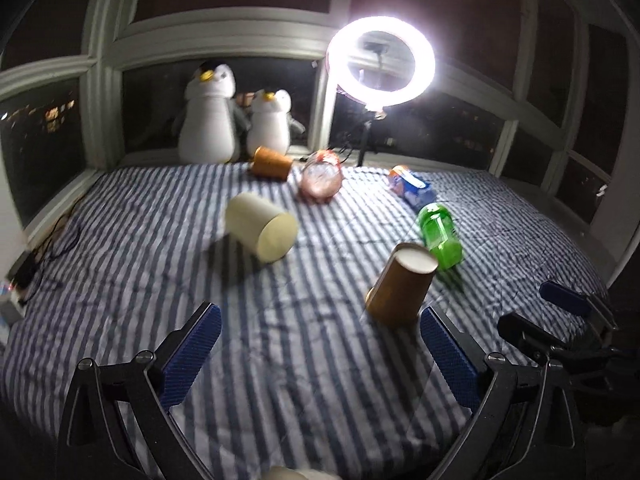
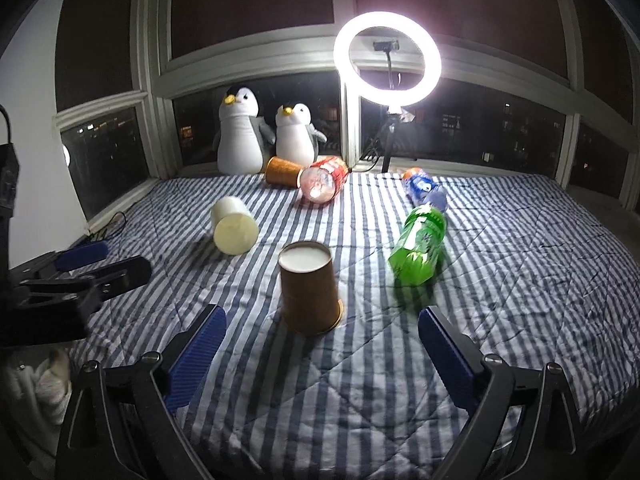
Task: Flip cup upside down
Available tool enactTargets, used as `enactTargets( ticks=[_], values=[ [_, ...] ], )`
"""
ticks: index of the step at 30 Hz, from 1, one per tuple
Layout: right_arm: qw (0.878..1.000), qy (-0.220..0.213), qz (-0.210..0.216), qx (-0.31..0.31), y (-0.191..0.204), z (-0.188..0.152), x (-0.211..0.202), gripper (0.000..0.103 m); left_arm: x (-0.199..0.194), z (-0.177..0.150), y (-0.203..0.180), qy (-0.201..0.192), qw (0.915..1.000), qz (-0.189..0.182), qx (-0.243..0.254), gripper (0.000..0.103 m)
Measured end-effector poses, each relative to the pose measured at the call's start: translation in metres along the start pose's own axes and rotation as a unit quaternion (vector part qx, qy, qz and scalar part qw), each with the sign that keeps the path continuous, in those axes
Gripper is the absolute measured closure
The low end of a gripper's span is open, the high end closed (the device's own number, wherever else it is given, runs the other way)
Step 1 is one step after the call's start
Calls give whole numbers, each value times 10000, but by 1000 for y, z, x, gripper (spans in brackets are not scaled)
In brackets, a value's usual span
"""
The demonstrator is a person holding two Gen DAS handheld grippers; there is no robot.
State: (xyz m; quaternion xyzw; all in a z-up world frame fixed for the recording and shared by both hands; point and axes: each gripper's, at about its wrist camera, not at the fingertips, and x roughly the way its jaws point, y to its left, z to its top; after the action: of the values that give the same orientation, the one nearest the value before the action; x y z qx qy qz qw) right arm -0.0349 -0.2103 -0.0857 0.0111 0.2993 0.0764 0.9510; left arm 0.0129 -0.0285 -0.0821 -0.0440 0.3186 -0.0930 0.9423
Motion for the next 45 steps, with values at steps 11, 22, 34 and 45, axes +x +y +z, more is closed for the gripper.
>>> enactTargets(
  ticks=[11,22,34,45],
  values=[
    [9982,-297,-328,396,20,-10,-10,8,-65,-15,29,-660,9950,674,-329,1],
    [9966,-625,-515,175,43,-10,-30,8,-87,-19,19,-791,9927,913,-39,1],
    [9947,-819,-605,172,40,-9,-43,8,-91,-15,11,-882,9918,920,31,1],
    [9949,-813,-585,150,43,-11,-43,8,-93,-16,11,-882,9918,921,7,1]
  ],
)
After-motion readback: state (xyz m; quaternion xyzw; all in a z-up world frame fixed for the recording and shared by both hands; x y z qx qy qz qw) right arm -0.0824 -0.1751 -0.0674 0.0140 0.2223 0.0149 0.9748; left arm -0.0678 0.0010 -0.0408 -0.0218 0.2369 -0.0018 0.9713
